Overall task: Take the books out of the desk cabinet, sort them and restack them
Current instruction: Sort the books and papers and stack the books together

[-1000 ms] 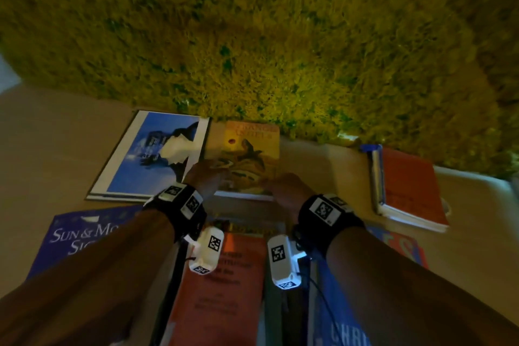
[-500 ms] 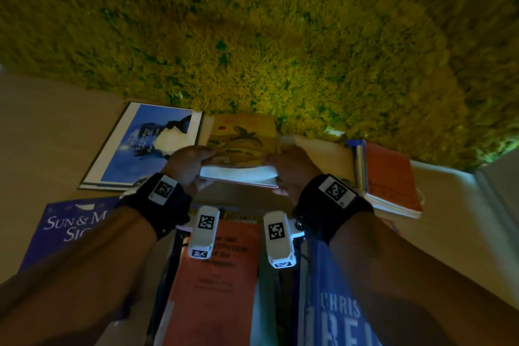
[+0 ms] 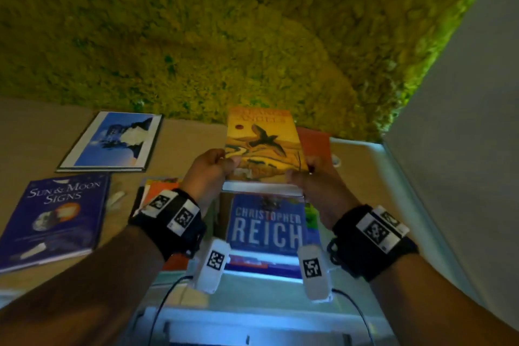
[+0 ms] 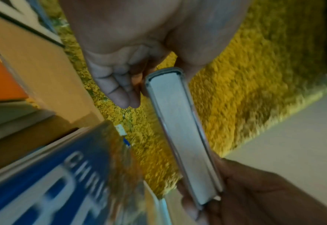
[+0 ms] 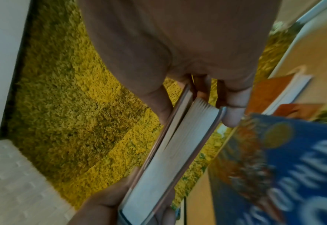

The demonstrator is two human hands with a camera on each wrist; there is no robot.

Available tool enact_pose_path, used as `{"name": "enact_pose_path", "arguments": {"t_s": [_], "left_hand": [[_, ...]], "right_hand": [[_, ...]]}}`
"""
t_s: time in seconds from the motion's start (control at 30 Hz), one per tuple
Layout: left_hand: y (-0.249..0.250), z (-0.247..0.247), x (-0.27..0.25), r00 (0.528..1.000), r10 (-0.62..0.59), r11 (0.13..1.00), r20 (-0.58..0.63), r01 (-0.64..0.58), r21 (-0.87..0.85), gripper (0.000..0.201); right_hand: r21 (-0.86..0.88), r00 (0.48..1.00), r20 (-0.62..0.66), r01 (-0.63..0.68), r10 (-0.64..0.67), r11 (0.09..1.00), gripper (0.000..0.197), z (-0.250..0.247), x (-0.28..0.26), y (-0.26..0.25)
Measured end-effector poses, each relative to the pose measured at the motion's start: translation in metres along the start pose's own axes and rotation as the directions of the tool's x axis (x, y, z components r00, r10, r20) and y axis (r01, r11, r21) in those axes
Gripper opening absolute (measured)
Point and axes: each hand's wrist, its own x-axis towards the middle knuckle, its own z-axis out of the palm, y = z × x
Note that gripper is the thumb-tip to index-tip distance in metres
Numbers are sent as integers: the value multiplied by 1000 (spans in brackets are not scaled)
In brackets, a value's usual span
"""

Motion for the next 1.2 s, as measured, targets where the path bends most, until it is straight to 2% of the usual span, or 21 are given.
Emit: {"name": "enact_pose_path", "arguments": {"t_s": [0.07, 0.17, 0.23, 0.27, 0.33, 0.37, 0.47, 0.53, 0.63, 0.73, 0.8, 0.9, 1.03, 1.13, 1.2], "left_hand": [[-9, 13, -21, 998, 12, 978, 62, -25, 209, 55], [-31, 24, -44, 986, -55, 827, 158, -43, 561, 45], [-39, 32, -57, 987, -40, 756, 153, -70, 651, 24], [-42, 36, -61, 989, -24, 742, 143, -78, 666, 29], [-43, 41, -67, 994, -2, 746, 112, -73, 662, 42], [-46, 41, -67, 995, 11, 759, 98, -72, 647, 46], [-50, 36, -65, 998, 18, 809, 63, -52, 586, 49], [-59, 35, -61, 998, -23, 856, 59, -11, 517, 56], [-71, 40, -56, 994, -94, 934, 55, 69, 350, 71], [-77, 48, -53, 992, -103, 957, 68, 81, 277, 76], [-81, 52, -55, 992, -106, 965, 68, 87, 246, 78], [-87, 50, -55, 992, -108, 986, 68, 98, 136, 93], [-89, 41, -59, 989, -86, 982, 119, 64, 177, 110], [-88, 40, -64, 991, -88, 964, 100, 59, 261, 103], [-81, 41, -70, 991, -82, 938, 109, 41, 343, 90]], "right_hand": [[16, 997, 2, 74, -74, 997, 15, -16, -19, 23], [-182, 998, 36, 49, -43, 982, 16, -27, -35, 57], [-266, 999, 36, -3, 13, 964, 18, -29, -42, 76], [-269, 999, 17, -34, 41, 963, 19, -28, -43, 85], [-240, 997, 0, -71, 74, 968, 29, -27, -47, 94], [-218, 998, 14, -59, 64, 974, 28, -26, -49, 95], [-141, 998, 58, -20, 28, 990, 10, -19, -54, 91], [-136, 998, 49, -39, 46, 990, 10, -13, -54, 92], [-102, 997, 68, -37, 44, 994, 25, -9, -46, 95], [-32, 995, 92, -36, 38, 999, 21, -12, -44, 88], [-20, 989, 145, -5, 8, 1000, 20, -13, -43, 87], [-13, 983, 170, 68, -65, 998, 21, -14, -43, 88], [-139, 985, 160, 85, -62, 987, 15, -17, -41, 93], [-164, 993, 121, 21, -1, 986, 7, -23, -35, 88], [-213, 997, 38, 73, -67, 974, 3, -26, -29, 81]]}}
